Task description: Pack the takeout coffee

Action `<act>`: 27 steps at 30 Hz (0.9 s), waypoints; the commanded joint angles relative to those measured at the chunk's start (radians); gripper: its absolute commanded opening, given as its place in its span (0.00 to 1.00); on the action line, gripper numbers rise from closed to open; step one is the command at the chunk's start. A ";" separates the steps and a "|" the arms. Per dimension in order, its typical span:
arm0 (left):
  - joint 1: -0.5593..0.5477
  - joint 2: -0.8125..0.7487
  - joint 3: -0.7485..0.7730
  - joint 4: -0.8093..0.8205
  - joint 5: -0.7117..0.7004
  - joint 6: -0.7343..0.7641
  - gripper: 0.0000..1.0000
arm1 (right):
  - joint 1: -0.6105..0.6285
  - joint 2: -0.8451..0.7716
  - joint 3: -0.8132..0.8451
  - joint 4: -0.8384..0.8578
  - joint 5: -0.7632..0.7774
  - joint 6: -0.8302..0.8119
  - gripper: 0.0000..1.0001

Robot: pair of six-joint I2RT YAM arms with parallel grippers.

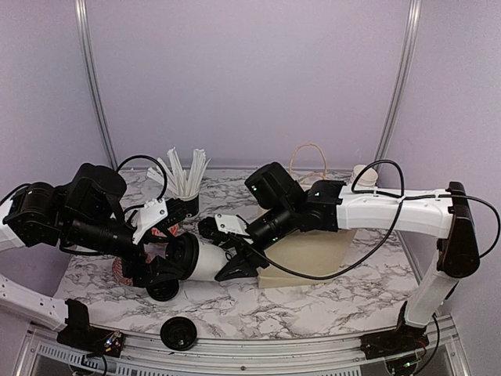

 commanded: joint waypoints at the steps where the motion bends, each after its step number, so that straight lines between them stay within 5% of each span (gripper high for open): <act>1: -0.003 0.009 0.019 0.011 0.035 0.016 0.84 | 0.004 -0.016 0.010 -0.001 -0.022 -0.004 0.67; 10: -0.001 0.022 0.022 0.011 0.052 0.026 0.73 | 0.003 -0.022 0.018 -0.001 -0.019 0.004 0.71; 16: -0.001 -0.003 0.048 -0.006 0.047 0.013 0.68 | 0.001 -0.056 0.102 -0.111 0.048 -0.044 0.91; 21: -0.001 -0.037 0.090 -0.056 -0.001 -0.008 0.68 | -0.004 -0.111 0.272 -0.276 0.049 -0.104 0.98; 27: -0.001 -0.042 0.175 -0.079 -0.091 -0.011 0.68 | -0.180 -0.154 0.447 -0.296 0.043 -0.028 0.99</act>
